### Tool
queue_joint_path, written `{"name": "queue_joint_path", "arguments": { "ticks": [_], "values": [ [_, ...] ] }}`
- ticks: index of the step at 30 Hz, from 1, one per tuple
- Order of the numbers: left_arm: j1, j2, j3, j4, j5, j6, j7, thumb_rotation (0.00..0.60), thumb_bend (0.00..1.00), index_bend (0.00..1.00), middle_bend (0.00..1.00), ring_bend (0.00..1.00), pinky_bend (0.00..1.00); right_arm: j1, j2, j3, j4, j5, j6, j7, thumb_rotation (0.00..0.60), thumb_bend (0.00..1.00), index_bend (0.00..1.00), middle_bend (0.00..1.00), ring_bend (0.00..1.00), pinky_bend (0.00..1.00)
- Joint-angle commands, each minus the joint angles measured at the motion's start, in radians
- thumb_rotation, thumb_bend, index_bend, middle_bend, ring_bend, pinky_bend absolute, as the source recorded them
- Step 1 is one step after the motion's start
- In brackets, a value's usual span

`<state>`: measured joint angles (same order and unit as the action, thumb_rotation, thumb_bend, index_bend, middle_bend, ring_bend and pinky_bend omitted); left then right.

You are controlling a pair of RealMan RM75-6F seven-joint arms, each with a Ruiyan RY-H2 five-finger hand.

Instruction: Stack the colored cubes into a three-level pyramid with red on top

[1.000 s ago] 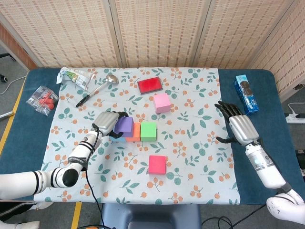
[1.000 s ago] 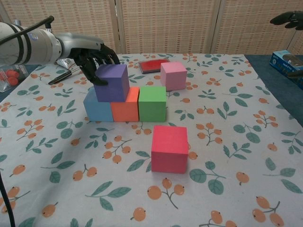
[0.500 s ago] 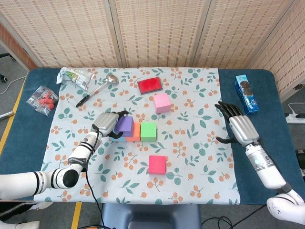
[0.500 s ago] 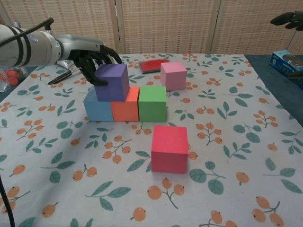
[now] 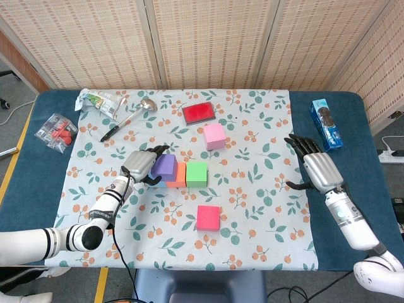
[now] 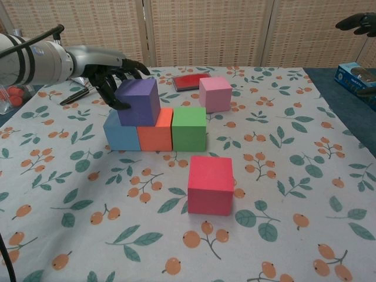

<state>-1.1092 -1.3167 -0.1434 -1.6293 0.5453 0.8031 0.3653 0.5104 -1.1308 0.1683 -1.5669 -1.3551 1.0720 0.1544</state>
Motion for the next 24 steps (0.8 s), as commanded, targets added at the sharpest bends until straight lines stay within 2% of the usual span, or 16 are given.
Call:
{"name": "queue_joint_path", "arguments": {
  "ticks": [1, 5, 14, 18, 24],
  "values": [
    [0.004, 0.004, 0.0, -0.008, 0.003, 0.002, -0.003, 0.6, 0.38, 0.0, 0.01, 0.08, 0.24, 0.0, 0.0, 0.0, 0.0, -0.001, 0.0, 0.001, 0.6, 0.0, 0.0, 0.0, 0.0, 0.0],
    [0.009, 0.01, 0.002, -0.023, 0.011, 0.012, -0.002, 0.6, 0.37, 0.0, 0.0, 0.03, 0.23, -0.002, 0.001, -0.001, -0.003, -0.004, 0.003, 0.002, 0.6, 0.0, 0.0, 0.0, 0.0, 0.0],
    [0.035, 0.051, -0.003, -0.087, 0.036, 0.039, -0.02, 0.6, 0.37, 0.0, 0.0, 0.0, 0.21, -0.008, 0.01, -0.003, -0.007, -0.005, 0.003, 0.019, 0.6, 0.0, 0.0, 0.0, 0.0, 0.0],
    [0.086, 0.087, -0.001, -0.133, 0.095, 0.087, -0.056, 0.6, 0.37, 0.0, 0.0, 0.0, 0.2, -0.007, 0.018, -0.011, -0.011, -0.012, -0.013, 0.044, 0.6, 0.0, 0.0, 0.0, 0.0, 0.0],
    [0.198, 0.128, 0.04, -0.184, 0.216, 0.199, -0.098, 0.6, 0.37, 0.0, 0.0, 0.0, 0.18, -0.003, 0.021, -0.024, -0.009, -0.025, -0.037, 0.071, 0.6, 0.0, 0.0, 0.0, 0.0, 0.0]
  ]
}}
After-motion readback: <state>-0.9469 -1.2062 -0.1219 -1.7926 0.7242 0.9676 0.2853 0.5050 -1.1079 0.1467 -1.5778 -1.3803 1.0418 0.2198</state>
